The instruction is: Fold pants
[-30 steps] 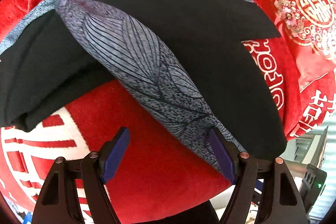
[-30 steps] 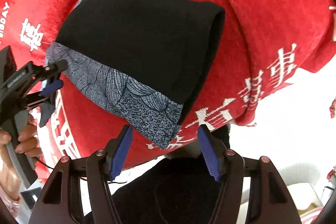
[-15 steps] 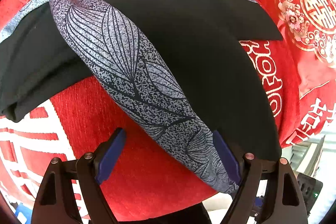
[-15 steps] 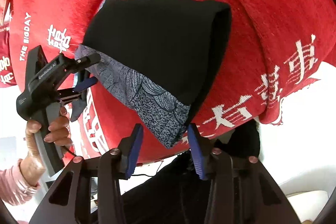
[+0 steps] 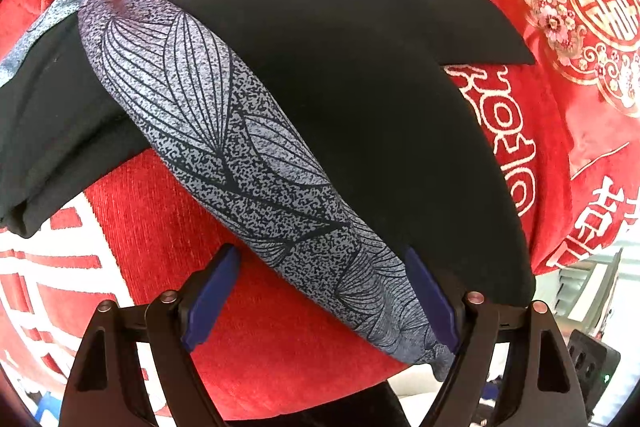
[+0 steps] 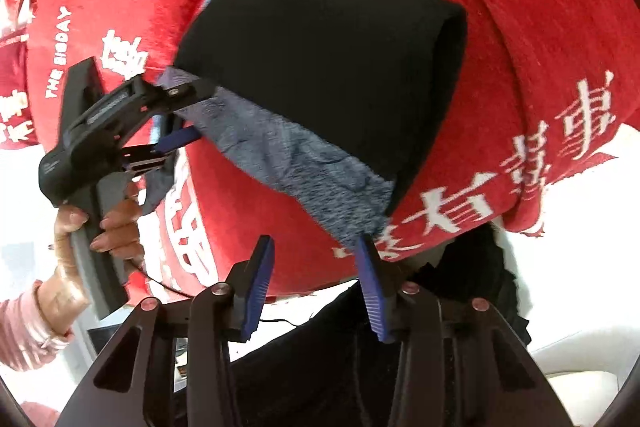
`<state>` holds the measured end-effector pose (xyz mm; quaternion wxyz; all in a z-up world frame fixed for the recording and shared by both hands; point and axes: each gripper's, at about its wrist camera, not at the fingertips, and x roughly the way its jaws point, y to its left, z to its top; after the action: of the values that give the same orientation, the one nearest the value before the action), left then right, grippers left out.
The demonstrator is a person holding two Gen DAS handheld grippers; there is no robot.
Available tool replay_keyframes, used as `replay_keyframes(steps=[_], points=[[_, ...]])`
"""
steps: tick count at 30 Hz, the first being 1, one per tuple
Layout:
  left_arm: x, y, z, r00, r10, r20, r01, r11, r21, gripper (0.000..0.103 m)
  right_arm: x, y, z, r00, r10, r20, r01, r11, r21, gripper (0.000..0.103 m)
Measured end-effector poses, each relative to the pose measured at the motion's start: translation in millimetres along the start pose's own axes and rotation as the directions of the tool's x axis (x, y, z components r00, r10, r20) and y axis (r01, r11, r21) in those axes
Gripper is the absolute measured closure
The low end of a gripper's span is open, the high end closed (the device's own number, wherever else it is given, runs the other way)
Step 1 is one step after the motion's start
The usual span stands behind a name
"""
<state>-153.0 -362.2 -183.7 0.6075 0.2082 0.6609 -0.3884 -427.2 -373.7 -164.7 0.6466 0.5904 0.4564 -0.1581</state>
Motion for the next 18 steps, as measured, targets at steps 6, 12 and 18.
replay_keyframes(steps=[6,12,18], points=[[1.6,-1.3,2.5,1.0,0.011,0.005,-0.011,1.0,0.016,0.018,3.3,-15.4,3.5,1.0,-0.017,0.002,0.017,0.999,0.03,0.057],[2.9,-2.2,2.8,1.0,0.012,0.008,-0.013,1.0,0.026,0.018,10.0,-2.1,11.3,0.997,0.075,0.006,-0.075,0.996,-0.044,0.057],[1.1,4.2,0.8,1.0,-0.002,0.011,0.002,1.0,0.019,0.018,19.2,-16.0,8.6,0.997,0.077,-0.012,-0.077,0.997,-0.013,0.057]])
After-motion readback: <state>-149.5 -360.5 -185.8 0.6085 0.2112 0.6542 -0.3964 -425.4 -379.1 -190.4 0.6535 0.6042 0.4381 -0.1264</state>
